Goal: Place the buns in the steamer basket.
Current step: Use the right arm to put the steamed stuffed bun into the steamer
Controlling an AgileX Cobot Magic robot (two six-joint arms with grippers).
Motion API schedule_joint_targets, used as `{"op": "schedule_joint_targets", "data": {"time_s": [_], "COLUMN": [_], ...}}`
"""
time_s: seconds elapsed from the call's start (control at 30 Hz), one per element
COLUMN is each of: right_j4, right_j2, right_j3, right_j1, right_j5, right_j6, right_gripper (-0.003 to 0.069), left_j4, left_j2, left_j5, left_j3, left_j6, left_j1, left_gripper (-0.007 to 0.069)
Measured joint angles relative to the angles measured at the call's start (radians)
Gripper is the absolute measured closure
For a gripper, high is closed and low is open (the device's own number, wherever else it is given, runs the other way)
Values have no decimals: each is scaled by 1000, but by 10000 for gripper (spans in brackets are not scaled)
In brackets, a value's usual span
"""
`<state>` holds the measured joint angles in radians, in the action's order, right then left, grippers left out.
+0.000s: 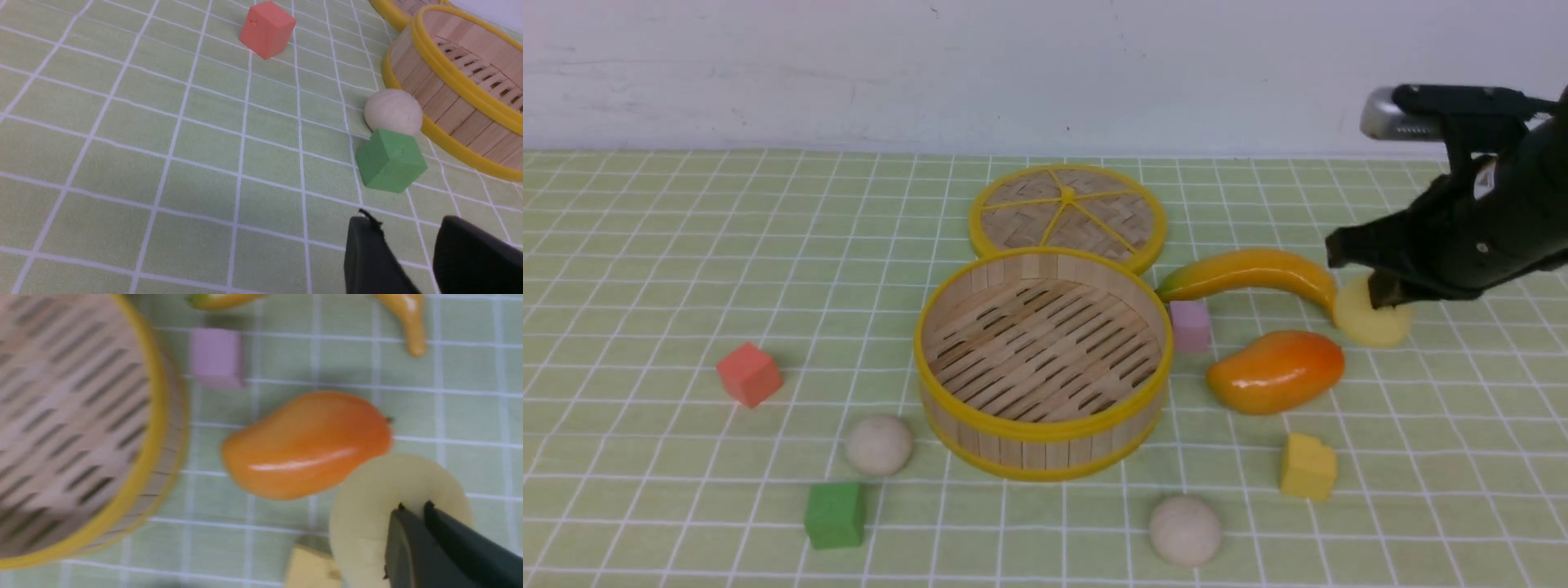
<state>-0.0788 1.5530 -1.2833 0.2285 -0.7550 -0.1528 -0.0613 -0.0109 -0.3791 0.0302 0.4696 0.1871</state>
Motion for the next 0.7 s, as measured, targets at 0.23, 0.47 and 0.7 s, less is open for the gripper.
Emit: {"op": "schedule_joint_targets", "data": {"time_s": [0.23, 0.47, 0.7], "right_j4": [-205, -222, -223], "right_j2": [39, 182, 375], "right_j3": [-51, -190, -381], "right_j1": [44, 144, 194], "right_j5": [37, 38, 40], "right_j6": [138, 153, 165], "right_gripper": [659, 658, 655], "left_j4": [0, 0, 0], "left_j2": [0, 0, 0], "left_j5": [0, 0, 0], "left_j3": [0, 0, 0], "left_j6": [0, 0, 0], "left_j1": [0, 0, 0], "left_gripper": [386, 386, 386]}}
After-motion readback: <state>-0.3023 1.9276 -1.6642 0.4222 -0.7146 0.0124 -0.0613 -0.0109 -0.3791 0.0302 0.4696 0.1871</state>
